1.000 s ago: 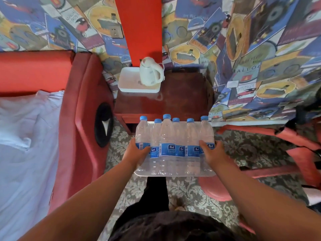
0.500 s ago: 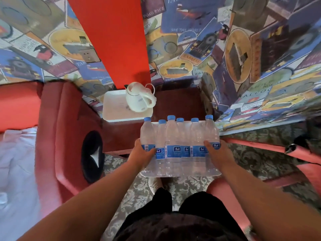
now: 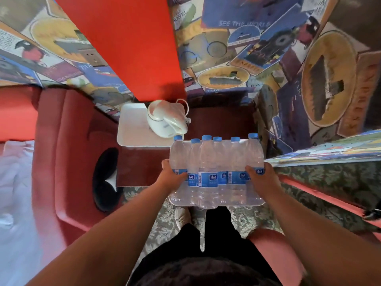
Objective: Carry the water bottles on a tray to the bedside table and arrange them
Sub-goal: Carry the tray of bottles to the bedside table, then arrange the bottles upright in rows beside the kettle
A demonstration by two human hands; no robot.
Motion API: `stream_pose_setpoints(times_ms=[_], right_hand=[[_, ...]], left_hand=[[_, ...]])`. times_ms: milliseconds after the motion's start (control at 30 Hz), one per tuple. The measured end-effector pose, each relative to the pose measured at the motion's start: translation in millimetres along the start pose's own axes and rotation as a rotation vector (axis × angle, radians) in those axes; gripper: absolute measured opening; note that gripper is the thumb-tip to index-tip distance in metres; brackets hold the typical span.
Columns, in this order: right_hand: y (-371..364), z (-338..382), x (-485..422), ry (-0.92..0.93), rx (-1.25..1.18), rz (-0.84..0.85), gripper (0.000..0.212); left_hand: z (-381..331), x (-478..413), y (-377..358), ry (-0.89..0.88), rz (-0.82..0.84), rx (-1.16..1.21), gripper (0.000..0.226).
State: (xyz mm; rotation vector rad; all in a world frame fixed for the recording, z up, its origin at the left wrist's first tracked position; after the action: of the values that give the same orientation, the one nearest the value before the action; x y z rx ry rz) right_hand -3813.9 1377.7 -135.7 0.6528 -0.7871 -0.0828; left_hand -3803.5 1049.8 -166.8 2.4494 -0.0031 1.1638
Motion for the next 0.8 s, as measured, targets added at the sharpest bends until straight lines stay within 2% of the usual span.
stream_pose_setpoints(times_ms=[133, 433, 800], right_hand=[[1.8, 10.7, -43.3, -0.012, -0.136, 0.091, 0.046], [-7.0, -8.6, -146.0, -0.102, -0.054, 0.158, 0.052], [-44.5, -26.9, -175.0, -0.211, -0.196, 0.075, 0.036]], left_hand=[[-16.5, -30.8, -16.6, 0.063, -0.025, -0.004, 0.069], [-27.8, -96.3, -59.7, 0.164, -0.044, -0.008, 0.059], [-32.7, -151.2, -73.8, 0.225, -0.104, -0.093, 0.058]])
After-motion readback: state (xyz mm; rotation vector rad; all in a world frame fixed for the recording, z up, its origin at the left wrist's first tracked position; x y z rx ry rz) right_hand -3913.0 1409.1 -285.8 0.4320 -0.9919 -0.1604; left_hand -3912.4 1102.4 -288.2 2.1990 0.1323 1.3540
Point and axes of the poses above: each hand's wrist, its own x-axis away from the middle knuckle, its own y-axis out of the back of the hand, z = x × y, the point moved 2 cm from there along -x, towards the middle knuckle, and after that the axes turned 1 degree about z, right-handed, at the moved point
